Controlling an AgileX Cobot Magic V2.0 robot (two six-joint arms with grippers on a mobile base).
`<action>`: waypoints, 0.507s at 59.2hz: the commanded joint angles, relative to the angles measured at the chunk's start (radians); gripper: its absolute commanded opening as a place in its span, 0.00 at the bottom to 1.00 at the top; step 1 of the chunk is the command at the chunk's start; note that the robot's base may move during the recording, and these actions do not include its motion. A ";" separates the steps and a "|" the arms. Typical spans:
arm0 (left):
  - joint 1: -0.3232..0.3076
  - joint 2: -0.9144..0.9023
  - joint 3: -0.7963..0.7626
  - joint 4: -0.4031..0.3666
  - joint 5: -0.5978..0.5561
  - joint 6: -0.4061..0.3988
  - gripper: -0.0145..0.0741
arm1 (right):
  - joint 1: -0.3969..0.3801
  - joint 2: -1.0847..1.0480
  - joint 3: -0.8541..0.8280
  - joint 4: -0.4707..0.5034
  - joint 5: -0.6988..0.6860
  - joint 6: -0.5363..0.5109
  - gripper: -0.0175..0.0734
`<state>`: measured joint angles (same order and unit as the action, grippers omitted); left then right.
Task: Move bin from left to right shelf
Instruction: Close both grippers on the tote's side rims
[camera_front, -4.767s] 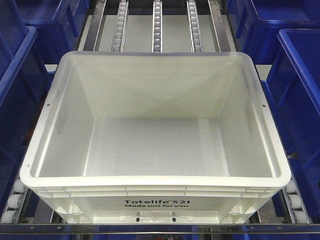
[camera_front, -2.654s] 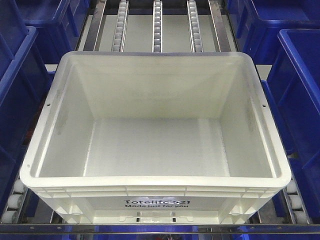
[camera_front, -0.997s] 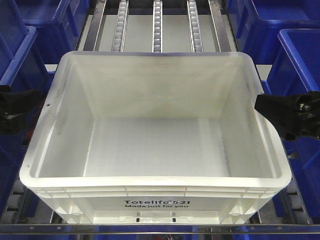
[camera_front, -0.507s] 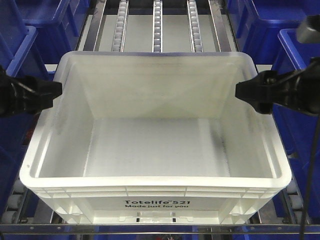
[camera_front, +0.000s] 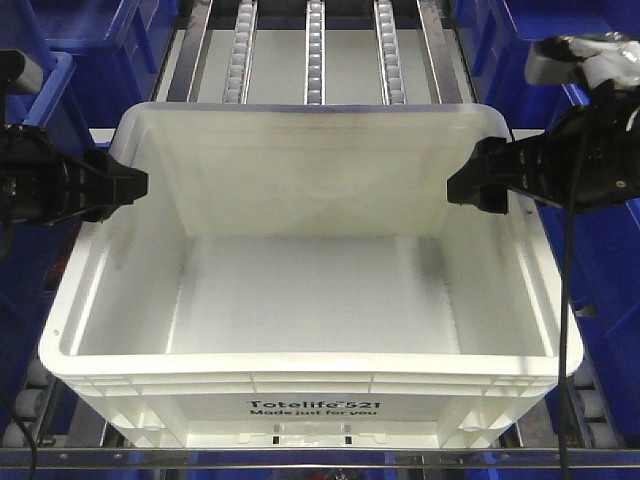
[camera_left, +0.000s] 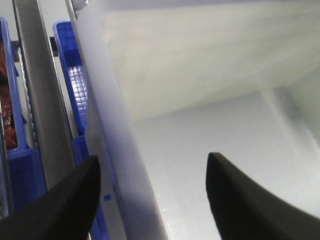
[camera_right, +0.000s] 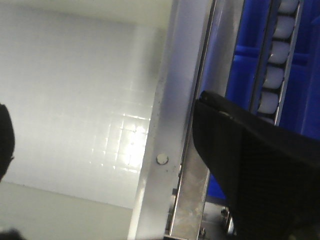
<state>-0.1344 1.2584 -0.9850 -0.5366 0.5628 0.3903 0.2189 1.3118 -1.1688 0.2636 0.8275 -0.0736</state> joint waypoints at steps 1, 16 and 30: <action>-0.002 -0.010 -0.035 -0.016 -0.027 -0.010 0.66 | 0.000 -0.007 -0.034 0.003 -0.031 0.000 0.90; -0.002 0.035 -0.035 -0.011 -0.019 -0.010 0.66 | 0.000 0.032 -0.034 -0.011 -0.026 0.001 0.87; -0.002 0.050 -0.035 -0.011 -0.016 -0.010 0.66 | 0.000 0.060 -0.034 -0.064 -0.026 0.018 0.86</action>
<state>-0.1344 1.3298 -0.9850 -0.5255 0.5907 0.3883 0.2189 1.3899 -1.1688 0.2121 0.8418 -0.0616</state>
